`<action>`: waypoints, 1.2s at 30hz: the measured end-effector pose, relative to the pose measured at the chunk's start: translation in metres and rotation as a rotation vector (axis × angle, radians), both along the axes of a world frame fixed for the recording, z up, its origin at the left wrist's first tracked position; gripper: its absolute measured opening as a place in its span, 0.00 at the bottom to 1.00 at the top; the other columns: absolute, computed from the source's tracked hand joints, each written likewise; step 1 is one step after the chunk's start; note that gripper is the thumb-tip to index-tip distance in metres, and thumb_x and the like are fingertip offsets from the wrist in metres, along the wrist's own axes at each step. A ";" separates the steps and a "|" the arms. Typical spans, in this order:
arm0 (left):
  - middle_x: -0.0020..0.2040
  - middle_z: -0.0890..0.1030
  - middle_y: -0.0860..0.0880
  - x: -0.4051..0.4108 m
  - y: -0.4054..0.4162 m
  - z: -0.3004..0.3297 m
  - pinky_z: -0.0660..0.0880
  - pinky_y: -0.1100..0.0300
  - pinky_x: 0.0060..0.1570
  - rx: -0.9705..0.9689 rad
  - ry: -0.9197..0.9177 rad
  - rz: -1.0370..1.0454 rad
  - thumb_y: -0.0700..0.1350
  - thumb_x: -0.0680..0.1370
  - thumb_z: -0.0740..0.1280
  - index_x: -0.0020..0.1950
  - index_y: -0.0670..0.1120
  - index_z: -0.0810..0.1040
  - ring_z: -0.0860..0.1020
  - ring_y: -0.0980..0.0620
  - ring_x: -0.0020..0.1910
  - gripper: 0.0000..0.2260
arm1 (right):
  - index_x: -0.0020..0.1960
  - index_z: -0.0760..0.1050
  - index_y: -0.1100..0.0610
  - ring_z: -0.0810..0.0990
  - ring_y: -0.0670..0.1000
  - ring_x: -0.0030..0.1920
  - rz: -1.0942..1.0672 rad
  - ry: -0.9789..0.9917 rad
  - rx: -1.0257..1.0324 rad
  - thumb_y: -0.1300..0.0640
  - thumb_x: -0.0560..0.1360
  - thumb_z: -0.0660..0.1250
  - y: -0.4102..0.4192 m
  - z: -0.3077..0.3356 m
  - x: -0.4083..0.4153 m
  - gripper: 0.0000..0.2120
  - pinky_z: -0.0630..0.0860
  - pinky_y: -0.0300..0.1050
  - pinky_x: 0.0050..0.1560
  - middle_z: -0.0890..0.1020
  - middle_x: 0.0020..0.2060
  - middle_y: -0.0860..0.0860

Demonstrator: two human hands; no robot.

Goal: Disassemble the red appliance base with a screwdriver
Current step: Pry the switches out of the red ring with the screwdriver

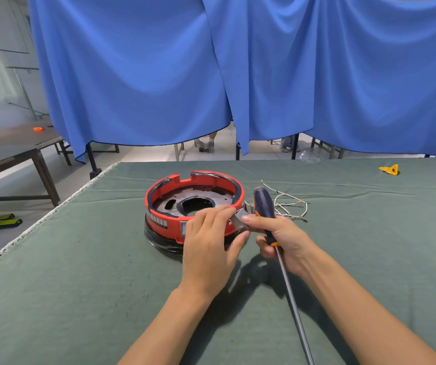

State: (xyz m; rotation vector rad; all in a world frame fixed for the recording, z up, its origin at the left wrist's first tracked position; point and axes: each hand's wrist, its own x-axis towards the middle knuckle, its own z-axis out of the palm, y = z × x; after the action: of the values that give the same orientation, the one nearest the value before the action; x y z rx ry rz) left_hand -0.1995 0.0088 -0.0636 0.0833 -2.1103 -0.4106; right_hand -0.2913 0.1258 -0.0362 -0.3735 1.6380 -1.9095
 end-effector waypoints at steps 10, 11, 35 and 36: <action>0.58 0.77 0.49 0.024 -0.054 0.005 0.64 0.47 0.65 0.215 -0.143 0.250 0.38 0.67 0.68 0.55 0.44 0.80 0.69 0.48 0.62 0.16 | 0.37 0.72 0.59 0.61 0.47 0.18 -0.474 0.135 0.272 0.61 0.65 0.77 0.014 -0.027 -0.035 0.13 0.60 0.35 0.19 0.73 0.32 0.57; 0.58 0.78 0.49 0.024 -0.058 0.005 0.63 0.48 0.66 0.228 -0.157 0.255 0.38 0.68 0.69 0.55 0.45 0.80 0.69 0.48 0.63 0.16 | 0.35 0.71 0.58 0.61 0.48 0.19 -0.483 0.160 0.303 0.60 0.64 0.77 0.010 -0.029 -0.037 0.14 0.60 0.37 0.20 0.72 0.29 0.55; 0.64 0.75 0.53 0.025 -0.057 -0.003 0.63 0.52 0.68 0.270 -0.211 0.161 0.38 0.70 0.69 0.63 0.49 0.77 0.62 0.54 0.69 0.21 | 0.26 0.74 0.55 0.76 0.53 0.28 -0.415 0.523 0.373 0.40 0.68 0.61 -0.007 0.029 -0.020 0.21 0.72 0.50 0.37 0.76 0.19 0.48; 0.65 0.75 0.53 0.025 -0.056 -0.003 0.63 0.51 0.68 0.270 -0.215 0.161 0.38 0.70 0.69 0.63 0.49 0.77 0.62 0.54 0.70 0.21 | 0.25 0.73 0.55 0.76 0.54 0.29 -0.421 0.589 0.392 0.40 0.67 0.62 -0.009 0.038 -0.015 0.21 0.74 0.50 0.39 0.75 0.20 0.47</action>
State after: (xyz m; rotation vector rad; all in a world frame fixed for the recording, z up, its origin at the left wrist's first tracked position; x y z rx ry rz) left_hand -0.1742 -0.0476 -0.0667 0.4692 -2.2261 -0.6098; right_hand -0.3063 0.1172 0.0015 -0.4854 2.6006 -1.7900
